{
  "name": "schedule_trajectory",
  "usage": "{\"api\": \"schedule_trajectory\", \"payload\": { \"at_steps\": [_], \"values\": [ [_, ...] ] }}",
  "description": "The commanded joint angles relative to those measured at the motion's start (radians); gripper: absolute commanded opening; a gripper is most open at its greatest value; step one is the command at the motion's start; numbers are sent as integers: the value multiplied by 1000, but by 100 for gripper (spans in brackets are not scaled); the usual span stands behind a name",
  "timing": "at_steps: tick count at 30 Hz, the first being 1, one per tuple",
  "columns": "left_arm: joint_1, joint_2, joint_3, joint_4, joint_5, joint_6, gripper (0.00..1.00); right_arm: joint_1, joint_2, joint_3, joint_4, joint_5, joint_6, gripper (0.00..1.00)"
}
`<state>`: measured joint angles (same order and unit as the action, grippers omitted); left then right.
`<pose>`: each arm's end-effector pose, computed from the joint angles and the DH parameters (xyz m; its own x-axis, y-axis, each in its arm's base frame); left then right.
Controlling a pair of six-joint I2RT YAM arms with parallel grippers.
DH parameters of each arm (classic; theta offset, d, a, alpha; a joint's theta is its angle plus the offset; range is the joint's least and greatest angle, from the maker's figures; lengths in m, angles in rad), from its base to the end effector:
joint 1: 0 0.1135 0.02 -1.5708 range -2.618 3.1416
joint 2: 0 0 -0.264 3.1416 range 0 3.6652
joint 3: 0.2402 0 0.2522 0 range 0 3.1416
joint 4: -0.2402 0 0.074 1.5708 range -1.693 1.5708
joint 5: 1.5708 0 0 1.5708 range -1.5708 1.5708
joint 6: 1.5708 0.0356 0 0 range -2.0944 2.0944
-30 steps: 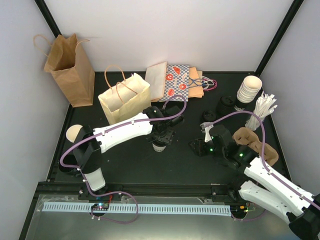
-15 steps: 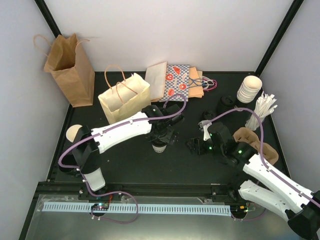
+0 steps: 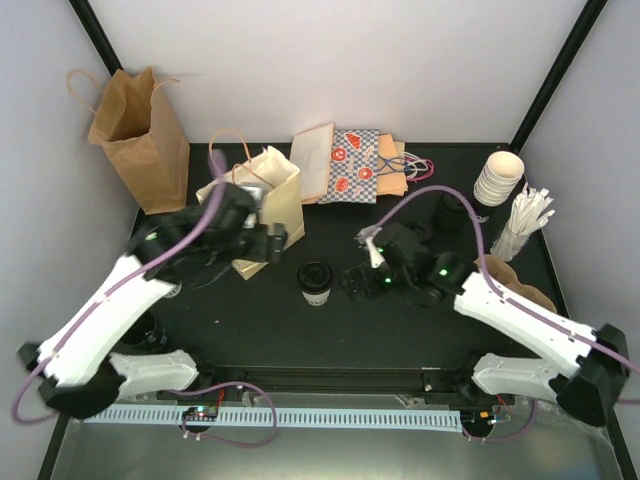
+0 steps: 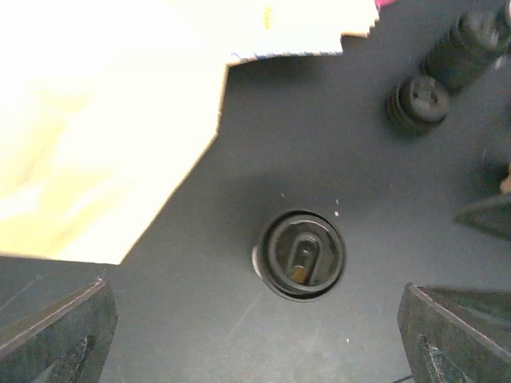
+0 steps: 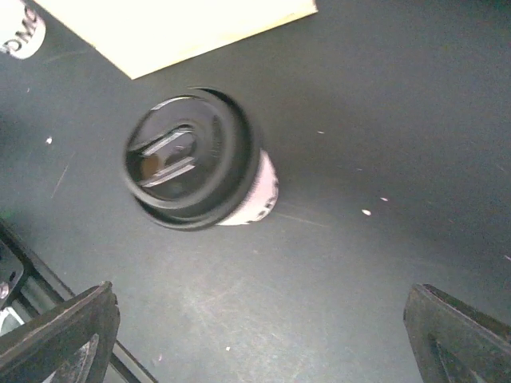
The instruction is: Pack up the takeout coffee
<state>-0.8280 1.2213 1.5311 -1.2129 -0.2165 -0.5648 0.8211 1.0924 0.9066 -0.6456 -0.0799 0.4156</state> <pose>0.1490 -0.1509 0.4080 -0.7855 0.0826 -0.6133 0.2474 0.9503 -0.1889 0.1506 0.1659 0.2807 -0.7700 -0.2364 -0.5927 -0.4977 0.8037 0.3260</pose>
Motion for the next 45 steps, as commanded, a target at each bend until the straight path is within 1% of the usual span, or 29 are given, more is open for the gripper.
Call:
{"api": "schedule_trajectory", "payload": {
  "at_steps": [1, 5, 10, 13, 17, 25, 32, 36, 40, 45],
  "values": [
    [152, -180, -48, -18, 60, 87, 99, 112, 138, 150, -90, 151, -19, 100],
    [309, -213, -50, -71, 104, 170, 99, 174, 283, 286, -150, 215, -19, 100],
    [490, -229, -73, -76, 210, 264, 99, 209, 433, 426, -211, 256, 10, 97],
    [568, -243, -79, -71, 232, 297, 99, 238, 519, 515, -260, 305, 29, 97],
    [629, -248, -88, -62, 260, 328, 99, 263, 610, 602, -319, 344, 55, 97],
    [656, -268, -112, -44, 277, 319, 99, 268, 697, 650, -348, 384, 126, 93],
    [655, -271, -127, -38, 270, 320, 99, 268, 735, 670, -341, 357, 127, 87],
    [656, -272, -133, -35, 270, 318, 99, 268, 745, 678, -338, 343, 121, 87],
    [656, -272, -140, -33, 268, 318, 99, 268, 756, 685, -343, 341, 118, 83],
    [656, -269, -147, -30, 265, 319, 99, 268, 767, 691, -348, 350, 116, 82]
  ]
}}
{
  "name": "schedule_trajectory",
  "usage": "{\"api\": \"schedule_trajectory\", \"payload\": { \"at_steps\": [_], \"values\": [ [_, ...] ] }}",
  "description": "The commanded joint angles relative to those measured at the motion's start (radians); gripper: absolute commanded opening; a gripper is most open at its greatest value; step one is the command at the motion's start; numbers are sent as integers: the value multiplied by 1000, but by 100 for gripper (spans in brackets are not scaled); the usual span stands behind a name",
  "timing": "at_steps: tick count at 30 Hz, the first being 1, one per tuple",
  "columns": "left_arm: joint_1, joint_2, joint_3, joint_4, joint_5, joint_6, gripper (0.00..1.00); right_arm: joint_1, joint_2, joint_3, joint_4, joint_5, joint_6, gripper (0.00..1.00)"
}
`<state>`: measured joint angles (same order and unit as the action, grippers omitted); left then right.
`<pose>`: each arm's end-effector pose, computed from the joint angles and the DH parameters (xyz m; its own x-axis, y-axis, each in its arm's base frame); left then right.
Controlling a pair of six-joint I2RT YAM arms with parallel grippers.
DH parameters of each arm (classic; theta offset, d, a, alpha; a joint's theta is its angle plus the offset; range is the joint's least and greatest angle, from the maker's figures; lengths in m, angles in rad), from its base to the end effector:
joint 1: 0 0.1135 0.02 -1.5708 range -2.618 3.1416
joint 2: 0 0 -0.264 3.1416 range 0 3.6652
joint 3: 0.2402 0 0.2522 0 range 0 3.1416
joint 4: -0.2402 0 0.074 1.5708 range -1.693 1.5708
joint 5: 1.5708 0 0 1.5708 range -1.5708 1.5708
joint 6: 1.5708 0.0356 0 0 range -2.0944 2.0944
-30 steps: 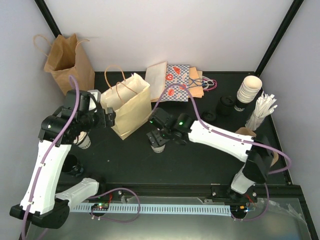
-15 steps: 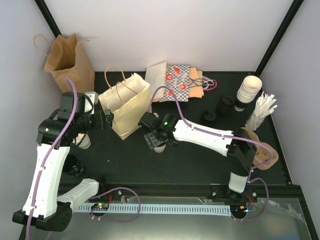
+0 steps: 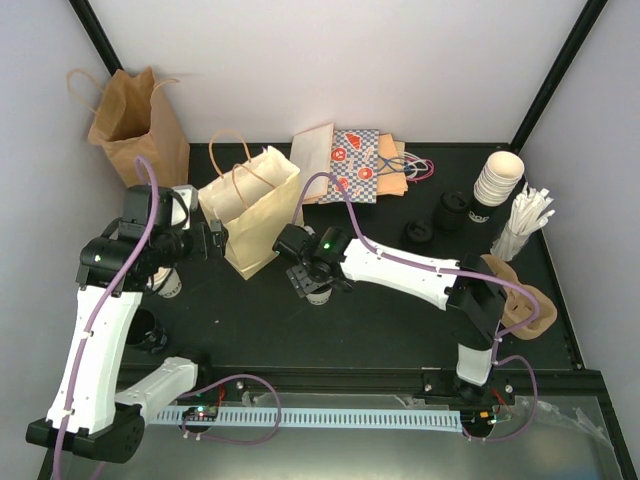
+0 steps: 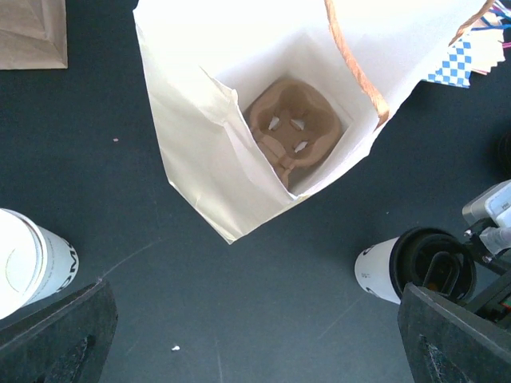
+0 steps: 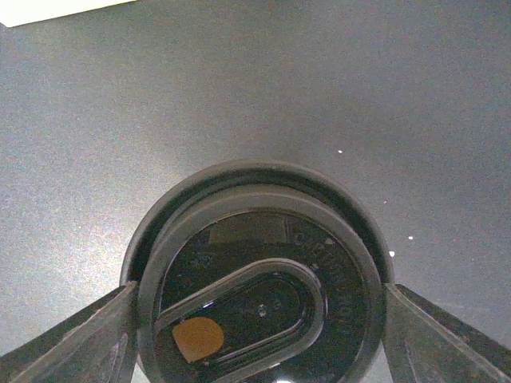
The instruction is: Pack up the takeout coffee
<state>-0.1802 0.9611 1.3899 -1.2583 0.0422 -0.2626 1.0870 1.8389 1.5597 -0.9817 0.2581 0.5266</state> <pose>0.1381 -0.0267 0.4055 -0.7545 -0.1262 -0.6440 0.0116 0.9786 -0.2053 0.1825 0.3277 0.2550 -0.7950 -0.4682 -0.3858 -0.4860 0.8721 -0.0569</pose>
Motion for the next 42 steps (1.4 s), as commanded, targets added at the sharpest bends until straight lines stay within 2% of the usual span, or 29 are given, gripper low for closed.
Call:
{"api": "schedule_trajectory", "payload": {
  "at_steps": [1, 8, 13, 22, 31, 38, 42],
  "values": [
    [9, -9, -7, 16, 4, 17, 99, 2, 26, 41, -16, 12, 4, 82],
    [9, -12, -6, 17, -14, 22, 99, 2, 45, 53, -25, 12, 2, 78],
    [9, -12, -12, 23, -14, 21, 99, 1, 55, 66, -42, 24, -3, 82],
    [10, -9, -16, 30, -17, 23, 99, 2, 42, 85, -60, 48, -11, 78],
    [9, -47, 3, 82, -2, 55, 98, 2, -162, -34, 4, 107, -24, 77],
    [7, -60, 11, 178, 164, 99, 95, 0, -366, -187, 35, 168, -28, 76],
    [5, -54, 37, 239, 191, 107, 95, -10, -450, -266, 33, 191, -25, 76]
  ]
}}
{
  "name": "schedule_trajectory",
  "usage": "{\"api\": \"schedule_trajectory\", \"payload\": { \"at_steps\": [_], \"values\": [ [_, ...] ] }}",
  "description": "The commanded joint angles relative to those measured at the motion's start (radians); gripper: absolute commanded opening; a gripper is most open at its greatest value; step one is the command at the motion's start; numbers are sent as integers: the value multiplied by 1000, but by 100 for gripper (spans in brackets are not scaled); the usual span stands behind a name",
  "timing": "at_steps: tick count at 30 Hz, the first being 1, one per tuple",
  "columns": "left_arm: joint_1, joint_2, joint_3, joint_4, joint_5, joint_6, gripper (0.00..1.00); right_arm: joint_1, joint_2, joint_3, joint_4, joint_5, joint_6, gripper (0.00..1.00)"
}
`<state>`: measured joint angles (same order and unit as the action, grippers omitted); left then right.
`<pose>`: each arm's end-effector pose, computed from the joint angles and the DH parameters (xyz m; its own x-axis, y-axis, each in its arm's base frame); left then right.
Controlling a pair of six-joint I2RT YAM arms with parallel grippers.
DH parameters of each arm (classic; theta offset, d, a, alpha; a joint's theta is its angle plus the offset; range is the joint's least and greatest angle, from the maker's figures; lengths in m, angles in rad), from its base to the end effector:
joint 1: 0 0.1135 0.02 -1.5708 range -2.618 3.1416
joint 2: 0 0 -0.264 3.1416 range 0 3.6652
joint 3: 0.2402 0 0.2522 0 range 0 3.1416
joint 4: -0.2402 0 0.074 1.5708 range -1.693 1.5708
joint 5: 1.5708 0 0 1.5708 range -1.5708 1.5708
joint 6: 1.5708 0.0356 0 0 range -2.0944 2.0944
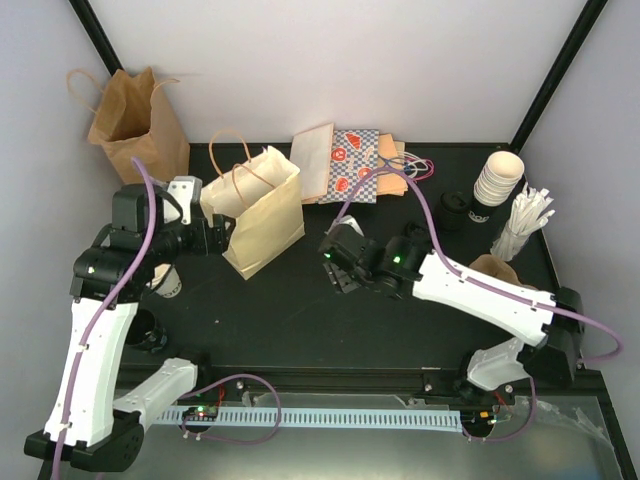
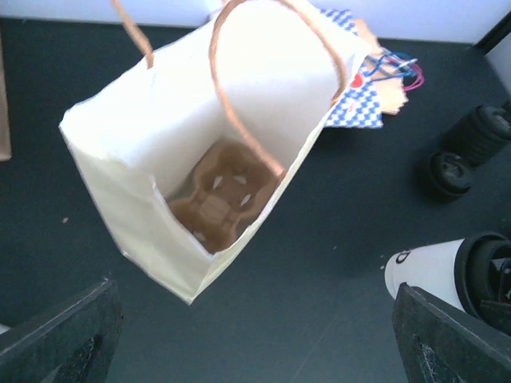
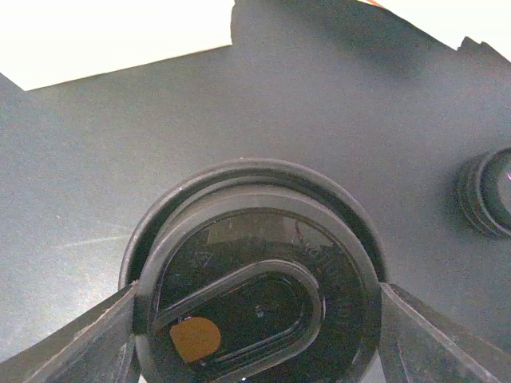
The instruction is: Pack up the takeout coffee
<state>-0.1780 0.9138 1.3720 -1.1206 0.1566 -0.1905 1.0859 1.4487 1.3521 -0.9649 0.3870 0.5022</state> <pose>0.1348 -0.0299 0.4176 -0.6504 -0.0730 -0.7561 0.1760 0.9538 -0.2435 0.1469 0.2500 0.3182 -0.7098 -0.3909 -0.5860 -0.4470 0.8929 -0.0541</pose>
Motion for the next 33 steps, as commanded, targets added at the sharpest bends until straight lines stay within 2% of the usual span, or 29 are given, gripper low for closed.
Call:
{"api": "schedule_trajectory", "payload": {
  "at_steps": [1, 6, 11, 16, 18, 23, 33],
  "values": [
    [3, 5, 72, 102, 74, 39, 95, -11, -76, -76, 12, 65, -1, 76],
    [3, 96, 188, 83, 77, 67, 95, -24, -155, -171, -2, 60, 1, 76],
    [3, 206, 303, 20, 21, 80, 96, -27, -206, -252, -8, 7, -15, 75],
    [3, 253, 322, 35, 46, 88, 96, -27, -251, -312, 9, -45, -22, 75],
    [3, 271, 331, 31, 60, 99, 93, -27, -260, -330, 18, -70, -26, 74],
    [3, 324, 357, -2, 7, 133, 92, -27, -258, -342, 23, -77, -28, 74],
    [3, 467, 464, -44, -1, 172, 91, -27, -247, -357, 41, -91, -32, 73]
  ]
}}
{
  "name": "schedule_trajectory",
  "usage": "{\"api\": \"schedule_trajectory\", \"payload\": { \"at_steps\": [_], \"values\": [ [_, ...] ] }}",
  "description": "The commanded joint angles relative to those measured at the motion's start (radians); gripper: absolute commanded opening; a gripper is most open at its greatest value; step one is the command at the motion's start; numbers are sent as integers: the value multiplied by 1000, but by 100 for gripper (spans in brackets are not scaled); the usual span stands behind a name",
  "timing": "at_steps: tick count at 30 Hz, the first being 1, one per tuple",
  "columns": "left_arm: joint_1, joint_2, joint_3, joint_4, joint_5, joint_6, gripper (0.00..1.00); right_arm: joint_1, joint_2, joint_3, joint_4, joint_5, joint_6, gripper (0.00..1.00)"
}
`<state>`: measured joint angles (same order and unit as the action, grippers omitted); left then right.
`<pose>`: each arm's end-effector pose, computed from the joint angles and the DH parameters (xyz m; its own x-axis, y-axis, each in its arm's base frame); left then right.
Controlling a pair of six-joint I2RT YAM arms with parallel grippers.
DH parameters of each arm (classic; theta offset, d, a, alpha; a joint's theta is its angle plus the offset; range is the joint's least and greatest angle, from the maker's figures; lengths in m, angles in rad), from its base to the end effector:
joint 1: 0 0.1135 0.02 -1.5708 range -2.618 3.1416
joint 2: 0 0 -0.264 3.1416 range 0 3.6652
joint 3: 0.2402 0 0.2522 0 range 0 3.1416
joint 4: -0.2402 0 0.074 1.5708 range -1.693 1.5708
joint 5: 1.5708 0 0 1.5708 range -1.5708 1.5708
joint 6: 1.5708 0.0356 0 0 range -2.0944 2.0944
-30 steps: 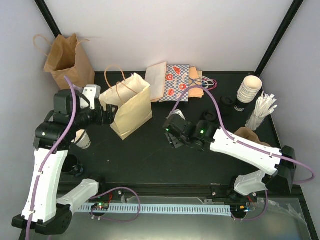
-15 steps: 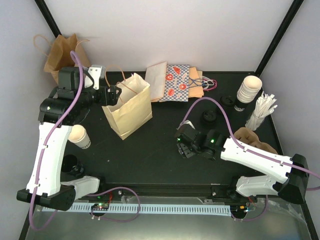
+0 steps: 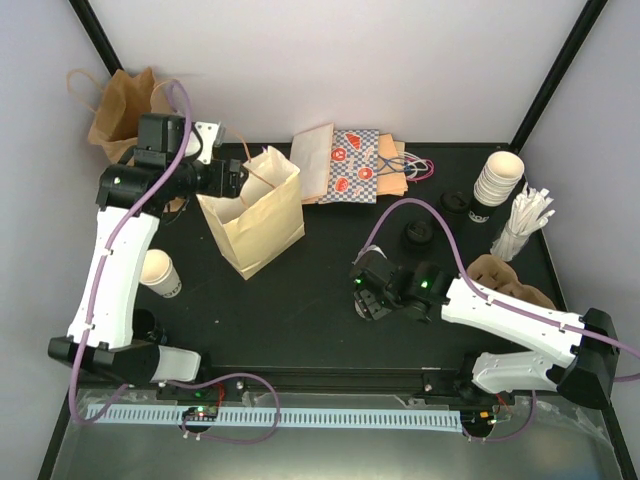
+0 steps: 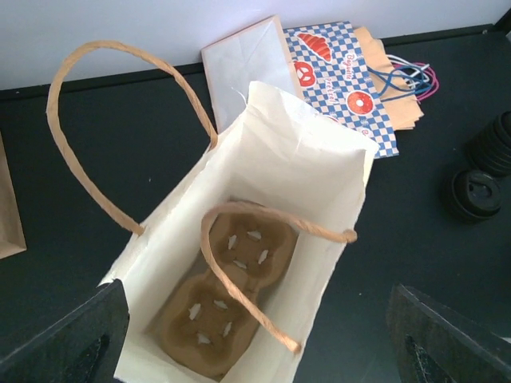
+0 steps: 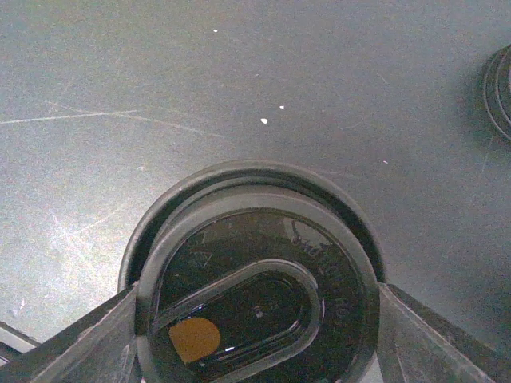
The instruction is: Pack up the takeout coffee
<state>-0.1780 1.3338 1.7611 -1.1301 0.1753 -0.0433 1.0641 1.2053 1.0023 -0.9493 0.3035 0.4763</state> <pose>0.2344 -0.0485 0.4558 -0.6488 0.0734 -0.7574 0.2775 0.9496 -0.1456 0.1168 0.1885 0.2708 -0.7496 -0.4489 -0.4864 -0.4858 0.8722 -0.0564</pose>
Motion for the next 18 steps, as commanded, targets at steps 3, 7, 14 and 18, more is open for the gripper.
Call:
{"api": "schedule_trajectory", "payload": {
  "at_steps": [3, 7, 14, 18],
  "values": [
    [2, 86, 106, -43, -11, 15, 89, -6, -2, -5, 26, -4, -3, 73],
    [1, 113, 118, -35, 6, 12, 89, -6, -5, -10, 29, -5, 0, 73],
    [1, 163, 123, -30, 17, 5, 76, -6, -3, -15, 32, -8, 2, 73],
    [1, 181, 109, -13, 28, 9, 75, -6, -7, -17, 33, -11, 5, 73]
  ]
}}
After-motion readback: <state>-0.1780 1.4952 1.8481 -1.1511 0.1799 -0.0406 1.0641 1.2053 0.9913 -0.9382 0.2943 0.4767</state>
